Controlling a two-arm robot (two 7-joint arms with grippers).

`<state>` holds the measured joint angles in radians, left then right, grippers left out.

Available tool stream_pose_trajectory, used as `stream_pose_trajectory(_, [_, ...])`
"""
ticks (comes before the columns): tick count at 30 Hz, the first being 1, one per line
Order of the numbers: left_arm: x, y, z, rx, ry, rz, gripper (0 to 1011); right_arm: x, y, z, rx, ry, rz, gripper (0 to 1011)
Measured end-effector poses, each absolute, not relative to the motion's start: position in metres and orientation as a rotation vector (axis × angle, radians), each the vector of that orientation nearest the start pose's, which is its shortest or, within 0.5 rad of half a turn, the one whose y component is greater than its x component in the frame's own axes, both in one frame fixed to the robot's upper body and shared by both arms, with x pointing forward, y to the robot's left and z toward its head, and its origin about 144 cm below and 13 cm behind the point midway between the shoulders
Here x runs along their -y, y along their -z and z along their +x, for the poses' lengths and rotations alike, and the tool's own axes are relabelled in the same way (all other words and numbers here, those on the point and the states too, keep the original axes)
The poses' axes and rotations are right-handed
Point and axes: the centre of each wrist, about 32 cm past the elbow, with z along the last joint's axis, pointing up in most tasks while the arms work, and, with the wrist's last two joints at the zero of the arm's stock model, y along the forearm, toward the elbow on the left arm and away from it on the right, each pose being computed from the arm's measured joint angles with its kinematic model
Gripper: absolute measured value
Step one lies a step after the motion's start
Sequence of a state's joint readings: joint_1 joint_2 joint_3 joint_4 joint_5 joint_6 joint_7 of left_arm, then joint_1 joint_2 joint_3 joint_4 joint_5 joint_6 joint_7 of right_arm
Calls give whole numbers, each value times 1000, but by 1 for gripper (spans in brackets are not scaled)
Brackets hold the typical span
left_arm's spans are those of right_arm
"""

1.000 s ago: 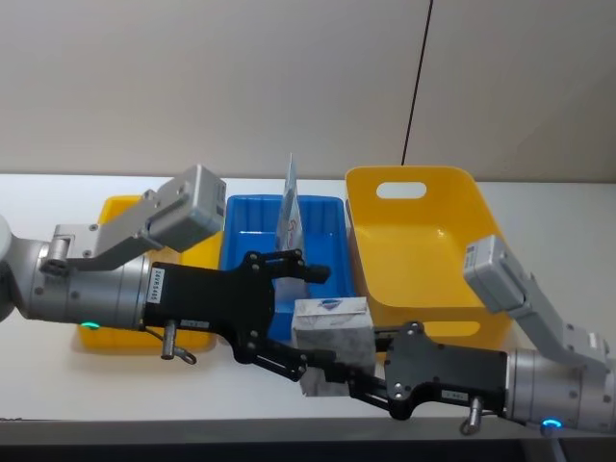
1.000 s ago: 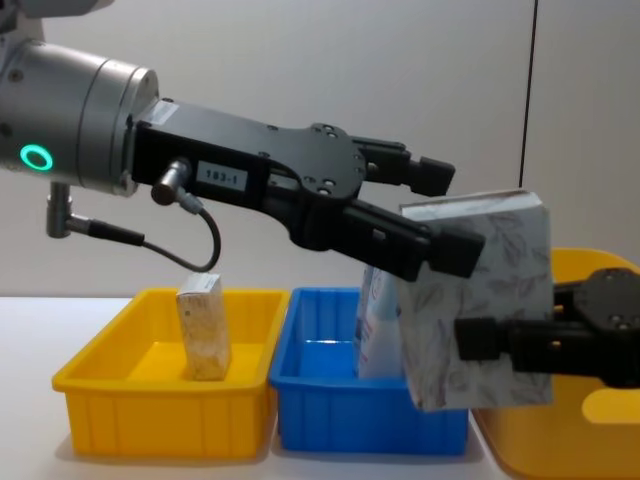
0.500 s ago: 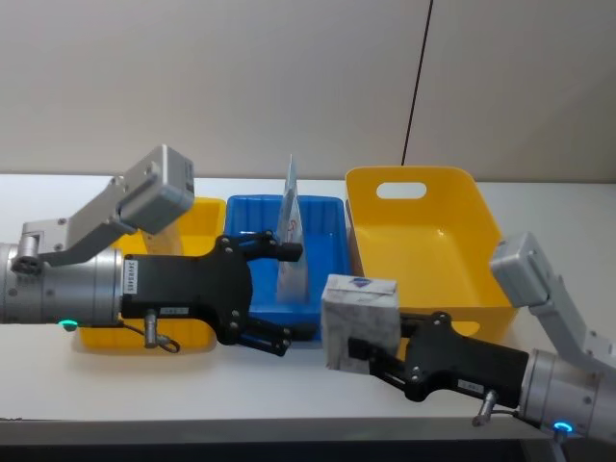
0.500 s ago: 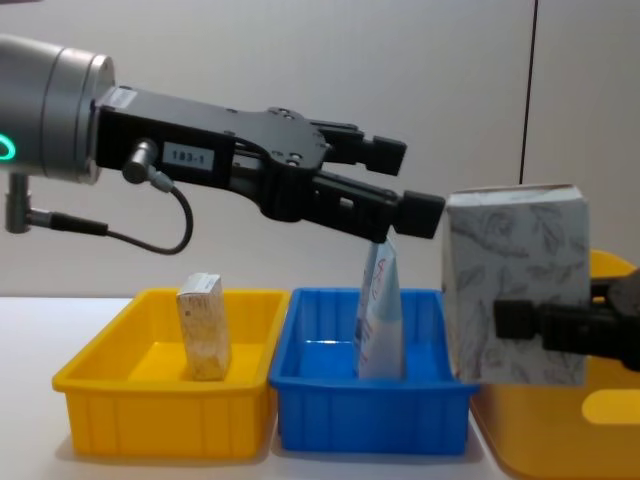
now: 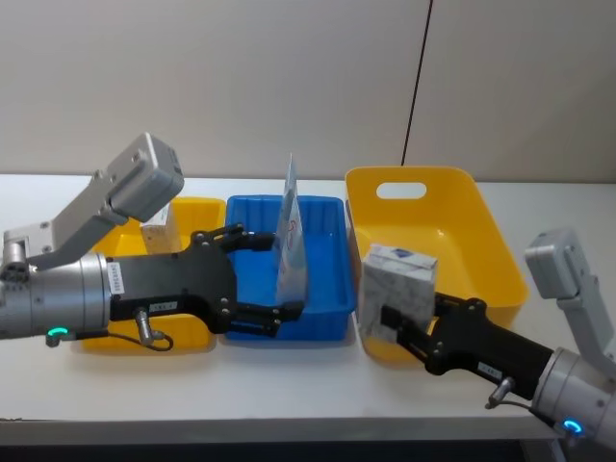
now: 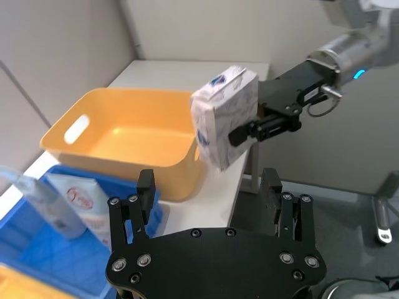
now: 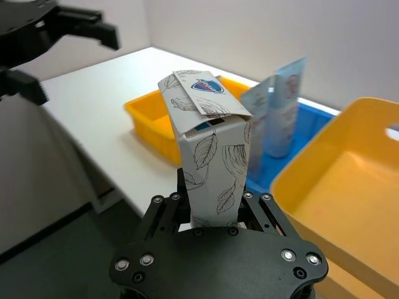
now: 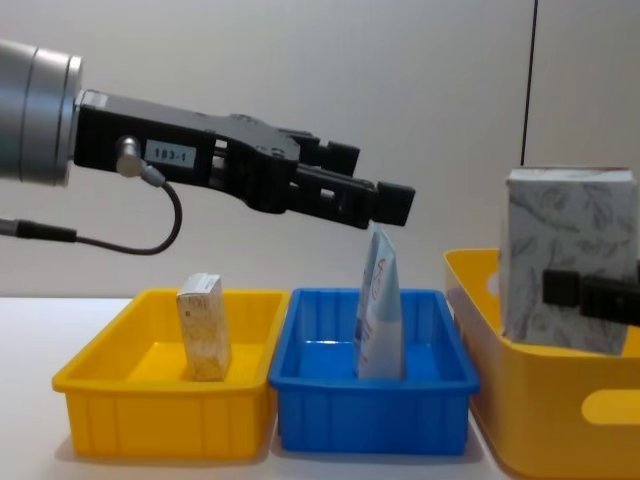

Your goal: Bimanual collaborative sorting of washing and personal care products

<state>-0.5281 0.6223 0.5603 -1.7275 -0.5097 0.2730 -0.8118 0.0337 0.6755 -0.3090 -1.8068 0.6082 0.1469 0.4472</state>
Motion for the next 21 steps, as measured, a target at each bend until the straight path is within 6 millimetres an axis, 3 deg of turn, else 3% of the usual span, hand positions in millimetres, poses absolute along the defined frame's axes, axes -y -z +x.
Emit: stream_pose_trajectory(21, [-230,-1295,473,43,-550,217,1001,285,-1210,438,-44,1077,-45,332])
